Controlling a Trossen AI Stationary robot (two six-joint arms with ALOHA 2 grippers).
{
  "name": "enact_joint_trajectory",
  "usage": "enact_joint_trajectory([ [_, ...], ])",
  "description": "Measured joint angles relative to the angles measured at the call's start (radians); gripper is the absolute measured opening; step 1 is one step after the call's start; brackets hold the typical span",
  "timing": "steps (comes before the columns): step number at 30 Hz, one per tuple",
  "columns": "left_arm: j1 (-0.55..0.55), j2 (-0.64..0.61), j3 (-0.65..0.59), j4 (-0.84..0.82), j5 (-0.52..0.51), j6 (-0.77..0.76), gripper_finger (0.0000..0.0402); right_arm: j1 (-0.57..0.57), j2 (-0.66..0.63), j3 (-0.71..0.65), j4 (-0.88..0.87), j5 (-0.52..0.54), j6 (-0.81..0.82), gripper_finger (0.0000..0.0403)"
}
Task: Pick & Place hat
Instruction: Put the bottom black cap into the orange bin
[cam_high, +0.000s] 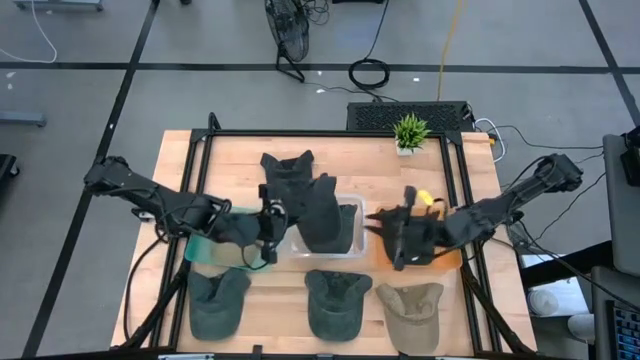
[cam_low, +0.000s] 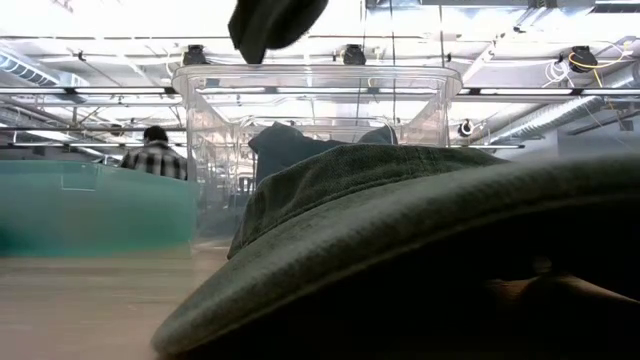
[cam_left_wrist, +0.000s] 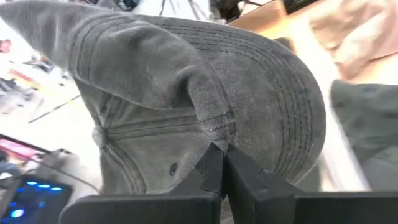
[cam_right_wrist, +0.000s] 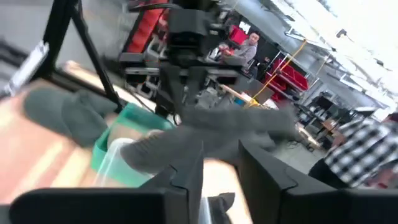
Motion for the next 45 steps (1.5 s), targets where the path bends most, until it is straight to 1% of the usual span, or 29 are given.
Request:
enact_joint_trajectory([
  [4, 0.051, 0.001, 0.0, 0.012, -0.001, 0.068, 0.0008, -0.035, 0.132, 0.16, -0.152, 0.001, -0.022, 0.0118],
  [8, 0.087, 0.001, 0.0, 0.015, -0.001, 0.099, 0.0008, -0.07, 0.25, 0.307, -0.266, 0.0, -0.027, 0.0129],
  [14, 0.109, 0.01, 0.0, -0.002, 0.013, 0.105, 0.0008, -0.109, 0.36, 0.441, -0.299, -0.004, -0.089, 0.013],
  [19, 0.097, 0.048, 0.0, 0.027, 0.111, 0.154, 0.0008, -0.163, 0.408, 0.461, -0.308, -0.138, -0.063, 0.013],
  [20, 0.093, 0.06, 0.0, 0.028, 0.125, 0.174, 0.0008, -0.176, 0.416, 0.462, -0.31, -0.153, -0.055, 0.013],
  [23, 0.086, 0.088, 0.0, 0.035, 0.153, 0.205, 0.0008, -0.195, 0.423, 0.46, -0.335, -0.151, -0.06, 0.013],
  [25, 0.082, 0.101, 0.0, 0.036, 0.152, 0.209, 0.0008, -0.202, 0.423, 0.46, -0.338, -0.153, -0.053, 0.013],
  [28, 0.082, 0.105, 0.0, 0.035, 0.152, 0.208, 0.0008, -0.205, 0.421, 0.46, -0.364, -0.155, -0.001, 0.013],
  [35, 0.082, 0.104, 0.0, 0.05, 0.123, 0.212, 0.0008, -0.189, 0.422, 0.46, -0.493, -0.205, 0.132, 0.013],
  [39, 0.085, 0.104, 0.0, 0.086, 0.124, 0.226, 0.0008, -0.187, 0.422, 0.461, -0.506, -0.206, 0.143, 0.013],
  [41, 0.085, 0.104, 0.0, 0.092, 0.123, 0.233, 0.0008, -0.194, 0.423, 0.486, -0.542, -0.206, 0.15, 0.013],
  [43, 0.085, 0.104, 0.004, 0.081, 0.112, 0.246, 0.0008, -0.198, 0.422, 0.516, -0.581, -0.199, 0.152, 0.013],
  [45, 0.084, 0.103, 0.024, 0.055, 0.087, 0.252, 0.0008, -0.198, 0.421, 0.538, -0.585, -0.176, 0.145, 0.013],
])
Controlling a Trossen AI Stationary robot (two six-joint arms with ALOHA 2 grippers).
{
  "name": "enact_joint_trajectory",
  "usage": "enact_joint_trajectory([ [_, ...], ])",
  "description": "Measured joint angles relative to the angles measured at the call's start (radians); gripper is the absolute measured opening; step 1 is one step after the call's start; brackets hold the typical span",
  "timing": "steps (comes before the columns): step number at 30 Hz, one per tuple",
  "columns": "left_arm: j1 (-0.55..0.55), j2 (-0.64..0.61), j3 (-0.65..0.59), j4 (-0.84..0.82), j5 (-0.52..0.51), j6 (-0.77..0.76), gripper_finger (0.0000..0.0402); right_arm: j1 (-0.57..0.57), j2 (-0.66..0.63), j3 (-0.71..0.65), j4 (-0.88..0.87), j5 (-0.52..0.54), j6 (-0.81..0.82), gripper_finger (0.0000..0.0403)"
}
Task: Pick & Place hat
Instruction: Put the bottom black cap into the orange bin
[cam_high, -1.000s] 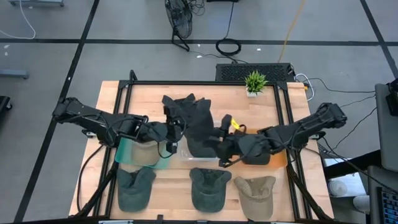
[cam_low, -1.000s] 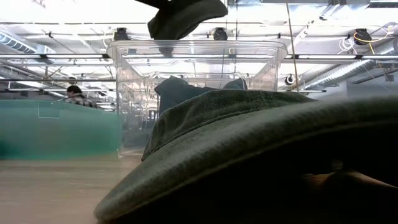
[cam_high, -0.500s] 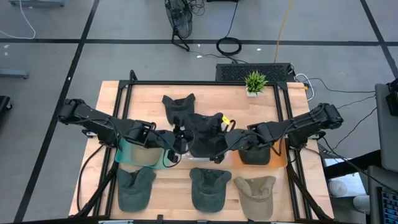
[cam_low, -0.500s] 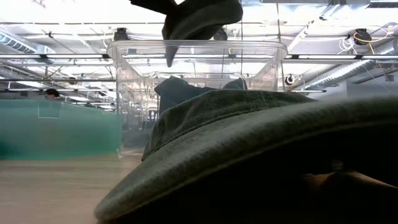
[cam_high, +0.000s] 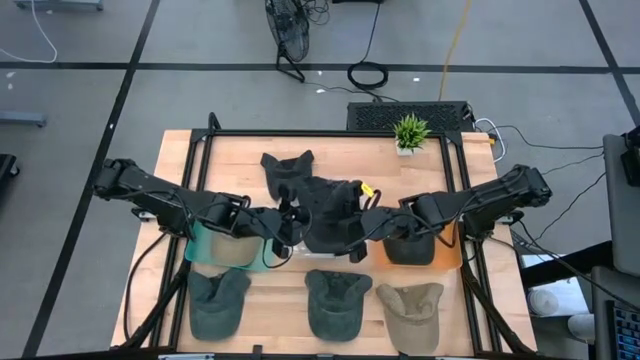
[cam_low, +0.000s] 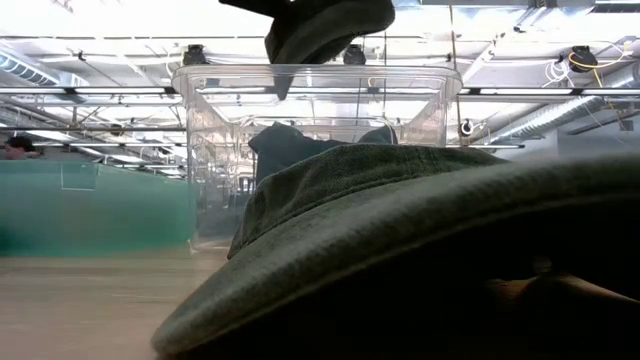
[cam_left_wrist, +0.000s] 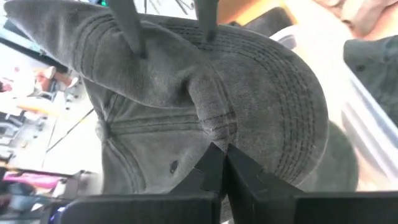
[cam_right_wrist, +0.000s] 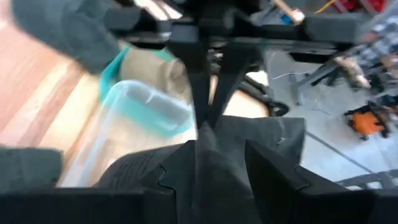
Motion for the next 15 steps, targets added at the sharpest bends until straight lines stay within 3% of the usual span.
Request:
enact_joint_trajectory([
  [9, 0.001, 0.021, 0.32, -0.508, -0.047, -0.191, 0.0008, 0.065, -0.08, 0.061, -0.056, 0.131, -0.018, 0.013],
  [15, 0.055, 0.072, 0.389, -0.704, -0.053, -0.279, 0.0008, 0.004, -0.078, 0.171, -0.291, 0.146, 0.107, 0.013],
])
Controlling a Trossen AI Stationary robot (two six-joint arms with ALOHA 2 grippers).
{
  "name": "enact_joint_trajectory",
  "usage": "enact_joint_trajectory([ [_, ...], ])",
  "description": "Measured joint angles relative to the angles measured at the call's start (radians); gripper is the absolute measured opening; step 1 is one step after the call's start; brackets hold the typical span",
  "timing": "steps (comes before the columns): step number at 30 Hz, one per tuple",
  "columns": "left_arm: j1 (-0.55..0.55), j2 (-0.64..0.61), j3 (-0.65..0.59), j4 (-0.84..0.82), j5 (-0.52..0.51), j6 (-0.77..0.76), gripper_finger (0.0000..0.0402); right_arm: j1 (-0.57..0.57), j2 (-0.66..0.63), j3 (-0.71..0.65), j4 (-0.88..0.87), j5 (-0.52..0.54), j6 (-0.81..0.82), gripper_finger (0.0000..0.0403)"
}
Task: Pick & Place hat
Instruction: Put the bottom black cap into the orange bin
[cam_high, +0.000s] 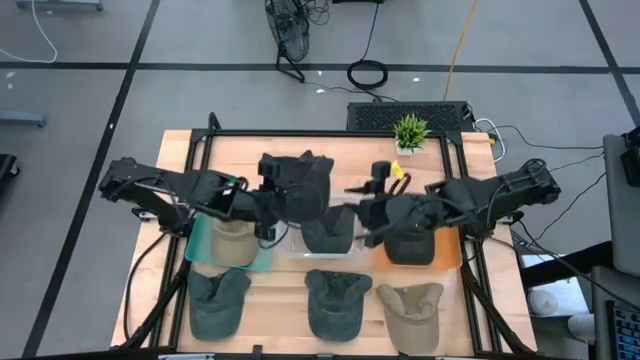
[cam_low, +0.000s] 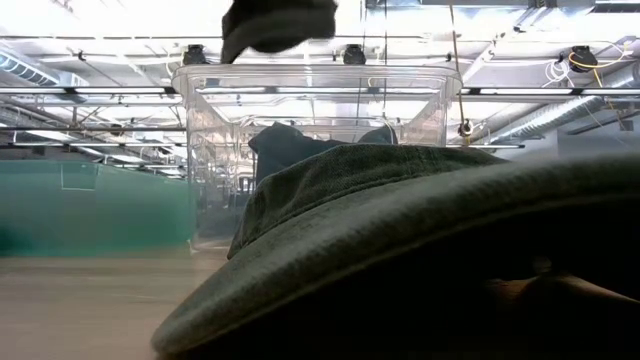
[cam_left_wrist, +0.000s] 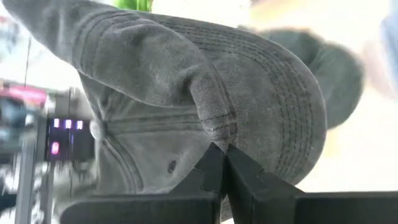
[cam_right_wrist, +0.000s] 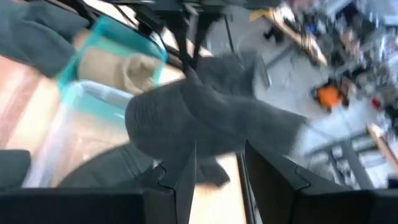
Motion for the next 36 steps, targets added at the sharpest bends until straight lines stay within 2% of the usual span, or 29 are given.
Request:
enact_joint_trajectory([
  [4, 0.049, 0.041, 0.0, -0.041, 0.011, -0.022, 0.0008, -0.046, 0.035, 0.064, -0.105, -0.048, 0.02, 0.013],
  [10, 0.083, 0.07, 0.0, 0.031, 0.084, 0.033, 0.0008, -0.064, 0.099, 0.069, -0.176, -0.064, -0.066, 0.013],
  [13, 0.075, 0.074, 0.0, 0.058, 0.099, 0.049, 0.0008, -0.042, 0.122, 0.014, -0.08, -0.036, -0.157, 0.013],
  [17, 0.054, 0.083, 0.0, 0.086, 0.101, 0.053, 0.0008, -0.021, 0.13, -0.049, 0.113, -0.061, -0.226, 0.013],
  [21, 0.025, 0.082, 0.0, 0.119, 0.106, 0.059, 0.0008, -0.017, 0.131, -0.101, 0.234, -0.068, -0.28, 0.013],
  [31, -0.028, 0.082, 0.0, 0.197, 0.118, 0.093, 0.0008, -0.035, 0.13, -0.208, 0.363, -0.068, -0.286, 0.013],
  [36, -0.034, 0.082, -0.002, 0.206, 0.116, 0.102, 0.0008, -0.036, 0.13, -0.22, 0.366, -0.072, -0.285, 0.013],
])
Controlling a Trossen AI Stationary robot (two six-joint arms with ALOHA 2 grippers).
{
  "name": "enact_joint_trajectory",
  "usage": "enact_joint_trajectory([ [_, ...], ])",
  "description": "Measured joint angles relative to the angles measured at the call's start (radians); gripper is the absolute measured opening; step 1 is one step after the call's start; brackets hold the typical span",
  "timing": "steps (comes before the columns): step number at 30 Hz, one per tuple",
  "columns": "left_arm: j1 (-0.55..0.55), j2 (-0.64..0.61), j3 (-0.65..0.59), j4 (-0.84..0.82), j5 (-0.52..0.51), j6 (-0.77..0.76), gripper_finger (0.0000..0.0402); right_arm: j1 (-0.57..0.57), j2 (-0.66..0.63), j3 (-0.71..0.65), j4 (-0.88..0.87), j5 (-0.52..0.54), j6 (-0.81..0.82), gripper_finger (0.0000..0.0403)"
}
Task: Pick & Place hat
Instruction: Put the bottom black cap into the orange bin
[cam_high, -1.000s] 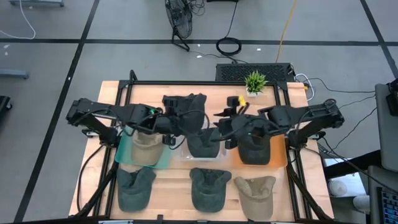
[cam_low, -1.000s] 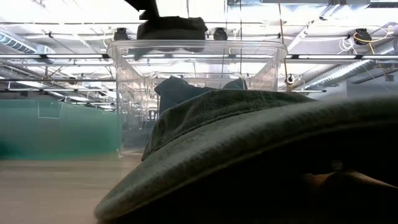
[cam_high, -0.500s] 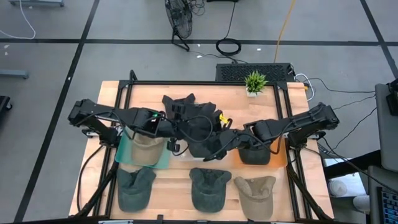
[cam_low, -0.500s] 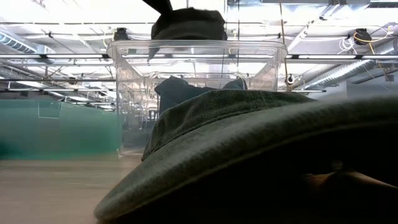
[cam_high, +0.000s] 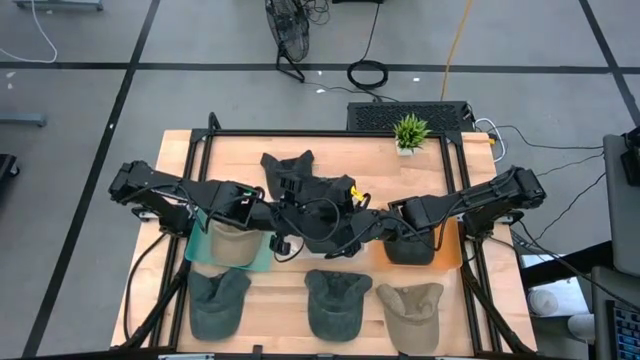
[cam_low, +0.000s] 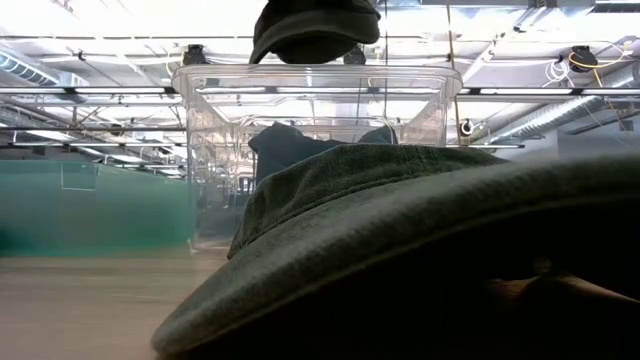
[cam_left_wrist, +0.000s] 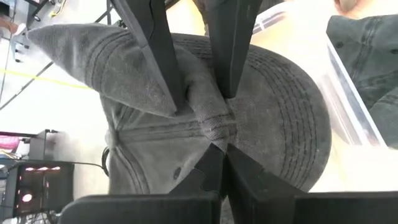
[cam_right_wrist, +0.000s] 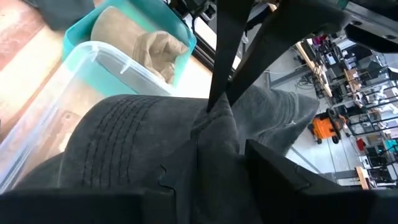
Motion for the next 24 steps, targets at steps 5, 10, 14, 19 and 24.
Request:
enact_joint_trajectory([
  [5, 0.0, 0.0, 0.0, 0.001, -0.001, -0.001, 0.0008, 0.0, 0.0, -0.001, -0.004, -0.001, 0.02, 0.0101],
  [10, -0.002, 0.0, 0.0, 0.012, -0.007, -0.001, 0.0008, 0.0, 0.0, -0.001, -0.012, -0.004, 0.024, 0.0031],
  [14, -0.003, 0.0, 0.0, 0.013, -0.014, -0.004, 0.0008, 0.0, 0.0, -0.001, -0.016, -0.001, 0.022, 0.0009],
  [19, -0.003, 0.0, 0.0, 0.019, -0.014, -0.007, 0.0008, 0.013, -0.01, -0.002, -0.02, 0.028, 0.023, 0.0004],
  [24, -0.004, -0.001, 0.002, 0.025, -0.009, -0.026, 0.0039, 0.032, -0.022, -0.003, -0.053, 0.101, 0.018, 0.0002],
])
